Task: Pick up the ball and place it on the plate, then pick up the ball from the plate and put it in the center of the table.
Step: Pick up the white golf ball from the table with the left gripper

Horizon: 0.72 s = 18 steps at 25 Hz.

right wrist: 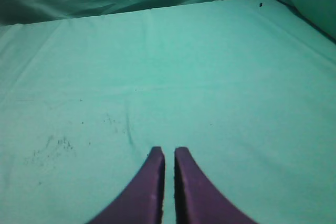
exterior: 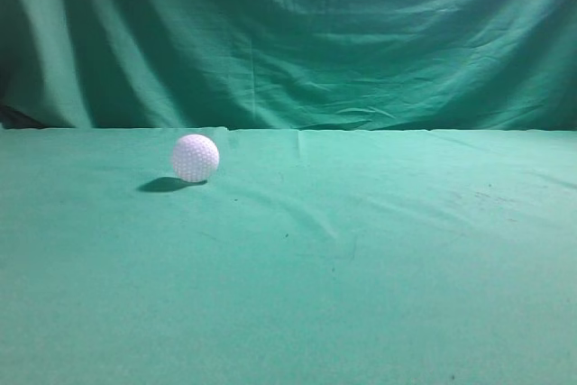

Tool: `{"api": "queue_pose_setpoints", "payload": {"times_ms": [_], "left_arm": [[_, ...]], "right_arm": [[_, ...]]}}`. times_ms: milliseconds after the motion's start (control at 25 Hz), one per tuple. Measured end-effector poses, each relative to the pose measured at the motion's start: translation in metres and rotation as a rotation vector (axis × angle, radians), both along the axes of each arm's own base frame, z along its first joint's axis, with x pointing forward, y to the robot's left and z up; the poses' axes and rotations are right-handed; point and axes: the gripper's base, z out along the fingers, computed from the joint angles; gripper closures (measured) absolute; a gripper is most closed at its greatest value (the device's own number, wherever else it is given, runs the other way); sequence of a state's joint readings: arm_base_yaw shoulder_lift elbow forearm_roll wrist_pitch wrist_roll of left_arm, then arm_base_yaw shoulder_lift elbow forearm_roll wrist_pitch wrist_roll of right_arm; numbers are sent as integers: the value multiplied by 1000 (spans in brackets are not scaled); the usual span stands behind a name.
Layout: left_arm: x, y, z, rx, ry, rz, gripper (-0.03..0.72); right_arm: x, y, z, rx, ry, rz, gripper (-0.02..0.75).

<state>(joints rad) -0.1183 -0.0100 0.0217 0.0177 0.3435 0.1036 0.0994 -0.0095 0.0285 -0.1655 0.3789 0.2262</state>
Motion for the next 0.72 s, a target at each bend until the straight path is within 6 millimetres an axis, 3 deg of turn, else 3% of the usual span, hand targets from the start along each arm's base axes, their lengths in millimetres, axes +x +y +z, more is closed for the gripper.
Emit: {"api": "queue_pose_setpoints", "payload": {"times_ms": [720], "left_arm": [[0,0,0,0,0,0,688]], "right_arm": [[0,0,0,0,0,0,682]]}}
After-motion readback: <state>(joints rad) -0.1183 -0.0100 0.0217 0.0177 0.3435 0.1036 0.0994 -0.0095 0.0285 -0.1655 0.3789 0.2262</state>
